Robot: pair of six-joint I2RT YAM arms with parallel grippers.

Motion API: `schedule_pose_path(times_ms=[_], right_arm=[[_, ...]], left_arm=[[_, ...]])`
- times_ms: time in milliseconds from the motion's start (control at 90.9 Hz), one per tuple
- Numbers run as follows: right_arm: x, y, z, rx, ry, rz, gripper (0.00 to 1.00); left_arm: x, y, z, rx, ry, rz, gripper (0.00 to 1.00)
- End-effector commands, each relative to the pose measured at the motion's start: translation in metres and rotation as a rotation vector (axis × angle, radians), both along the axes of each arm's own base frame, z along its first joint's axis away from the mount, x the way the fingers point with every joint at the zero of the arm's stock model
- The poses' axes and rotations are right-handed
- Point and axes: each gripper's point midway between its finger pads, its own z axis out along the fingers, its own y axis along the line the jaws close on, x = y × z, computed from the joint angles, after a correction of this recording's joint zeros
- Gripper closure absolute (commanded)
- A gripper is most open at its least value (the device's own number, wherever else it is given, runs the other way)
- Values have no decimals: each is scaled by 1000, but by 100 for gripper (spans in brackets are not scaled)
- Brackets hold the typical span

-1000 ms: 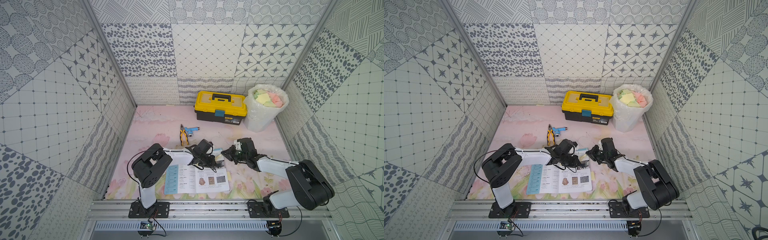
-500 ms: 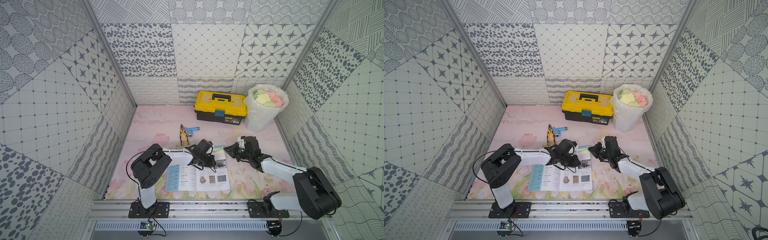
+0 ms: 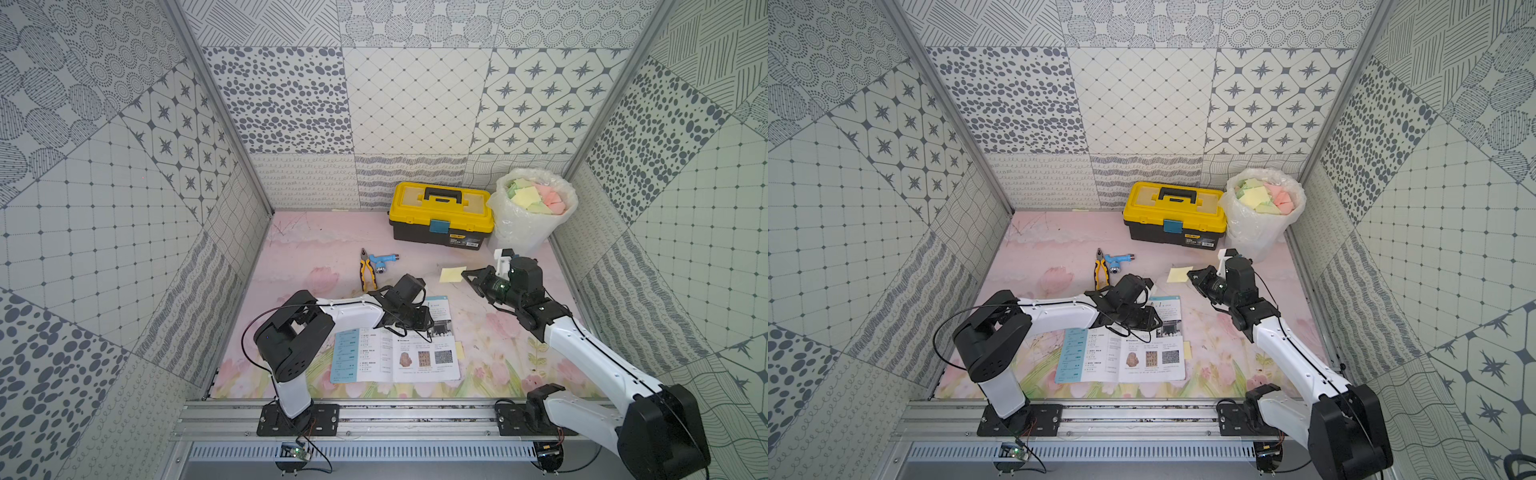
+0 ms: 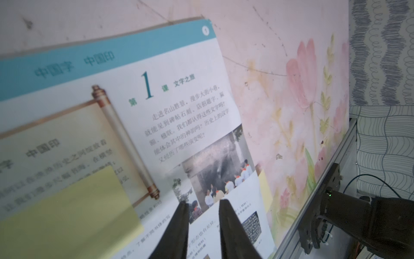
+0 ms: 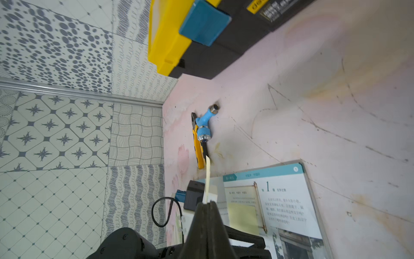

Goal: Peel off the used sticky note
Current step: Tear off the note from the book, then place the note in the trash bin.

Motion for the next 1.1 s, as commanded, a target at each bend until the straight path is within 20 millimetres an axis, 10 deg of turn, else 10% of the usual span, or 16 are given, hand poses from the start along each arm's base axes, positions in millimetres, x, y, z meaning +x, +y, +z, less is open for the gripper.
schedule_pose_path(times_ms=[0,462,781,1090], right_arm=[[4,-19,41,-83,-130,-52,100],[56,-131,170,-122,-344,-343,100],[113,-224,178,-79,-283,-528,100],[165,-253,162,-152,-214,-557,100]], left_arm=[[3,-1,27,-11,-58,-28,70],[15,22,77,-82,-148,32,58],[16,47,90,-90,-184,88,50],[16,56,96,-88,-208,114,44]])
